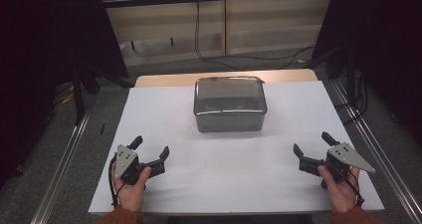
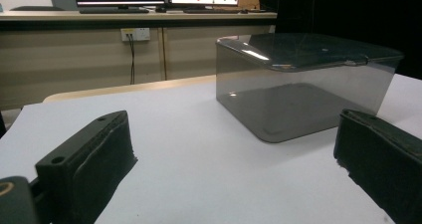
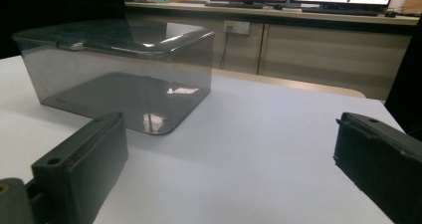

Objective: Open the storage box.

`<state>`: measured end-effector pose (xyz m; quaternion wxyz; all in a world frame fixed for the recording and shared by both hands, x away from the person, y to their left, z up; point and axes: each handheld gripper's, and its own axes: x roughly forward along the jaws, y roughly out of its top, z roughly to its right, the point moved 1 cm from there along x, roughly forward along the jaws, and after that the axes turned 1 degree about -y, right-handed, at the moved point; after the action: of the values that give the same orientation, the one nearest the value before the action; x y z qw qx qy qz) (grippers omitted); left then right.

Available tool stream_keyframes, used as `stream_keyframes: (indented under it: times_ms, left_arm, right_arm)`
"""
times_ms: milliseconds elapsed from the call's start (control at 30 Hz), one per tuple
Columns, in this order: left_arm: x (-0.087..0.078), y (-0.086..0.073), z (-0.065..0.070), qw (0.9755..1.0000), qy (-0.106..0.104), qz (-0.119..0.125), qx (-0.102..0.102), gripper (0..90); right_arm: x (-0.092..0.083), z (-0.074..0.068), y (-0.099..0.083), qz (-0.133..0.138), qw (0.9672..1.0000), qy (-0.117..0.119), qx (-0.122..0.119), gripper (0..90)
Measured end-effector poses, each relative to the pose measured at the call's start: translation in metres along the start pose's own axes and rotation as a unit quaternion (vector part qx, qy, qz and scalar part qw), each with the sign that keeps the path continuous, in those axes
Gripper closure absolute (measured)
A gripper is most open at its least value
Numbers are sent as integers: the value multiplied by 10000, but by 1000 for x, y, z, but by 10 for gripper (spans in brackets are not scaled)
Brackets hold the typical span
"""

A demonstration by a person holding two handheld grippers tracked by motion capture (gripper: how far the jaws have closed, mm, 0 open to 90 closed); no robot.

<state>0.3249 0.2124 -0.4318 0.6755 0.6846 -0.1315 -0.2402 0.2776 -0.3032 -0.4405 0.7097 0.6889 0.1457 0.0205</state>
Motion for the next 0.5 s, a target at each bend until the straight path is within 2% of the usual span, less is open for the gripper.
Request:
stream_keyframes:
  times_ms: [167,300,500]
  left_arm:
    - [1,0,0,10000,10,-4,-18,22]
    - [4,-1,-2,9998,82,-52,-181,26]
    - [6,-2,-1,9998,-48,-92,-160,26]
  right_arm:
    - [2,-1,0,-41,9999,140,-2,17]
    - [4,-3,0,-26,9996,289,60,12]
    - [7,-9,0,-65,9990,437,44,3]
